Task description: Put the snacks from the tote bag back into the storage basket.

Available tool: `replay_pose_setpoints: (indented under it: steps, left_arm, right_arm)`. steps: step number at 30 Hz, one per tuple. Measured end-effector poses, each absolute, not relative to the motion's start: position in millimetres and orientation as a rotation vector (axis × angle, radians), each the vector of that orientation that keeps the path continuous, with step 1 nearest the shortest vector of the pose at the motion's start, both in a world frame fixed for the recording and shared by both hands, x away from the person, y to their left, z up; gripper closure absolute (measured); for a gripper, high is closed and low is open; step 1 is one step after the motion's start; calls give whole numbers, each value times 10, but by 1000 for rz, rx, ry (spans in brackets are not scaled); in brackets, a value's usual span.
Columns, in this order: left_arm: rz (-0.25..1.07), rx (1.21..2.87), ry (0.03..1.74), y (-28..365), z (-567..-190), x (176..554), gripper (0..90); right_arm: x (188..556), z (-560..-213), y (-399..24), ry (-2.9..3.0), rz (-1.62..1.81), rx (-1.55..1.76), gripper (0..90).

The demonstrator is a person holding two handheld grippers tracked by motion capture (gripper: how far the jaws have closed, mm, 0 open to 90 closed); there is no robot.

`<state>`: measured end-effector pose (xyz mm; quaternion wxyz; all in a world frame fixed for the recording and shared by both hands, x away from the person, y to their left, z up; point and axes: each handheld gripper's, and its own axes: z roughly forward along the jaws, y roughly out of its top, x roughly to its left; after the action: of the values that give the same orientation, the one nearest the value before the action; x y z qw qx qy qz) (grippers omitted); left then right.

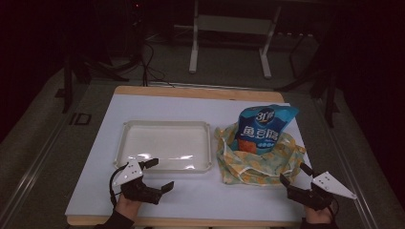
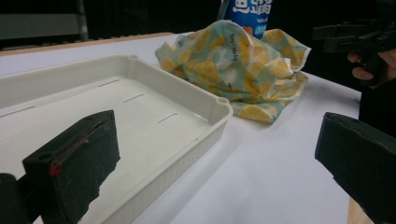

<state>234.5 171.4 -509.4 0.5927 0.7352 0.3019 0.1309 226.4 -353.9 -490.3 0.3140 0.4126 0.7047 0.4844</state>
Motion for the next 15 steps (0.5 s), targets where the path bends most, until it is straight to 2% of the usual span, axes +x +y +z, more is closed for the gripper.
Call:
replay_pose_setpoints:
  steps: [15]
  left_arm:
    - [242,1722,710,1661,-5038,2355,3]
  right_arm:
    - [2194,-4771,-3438,1958,1340,1044,113]
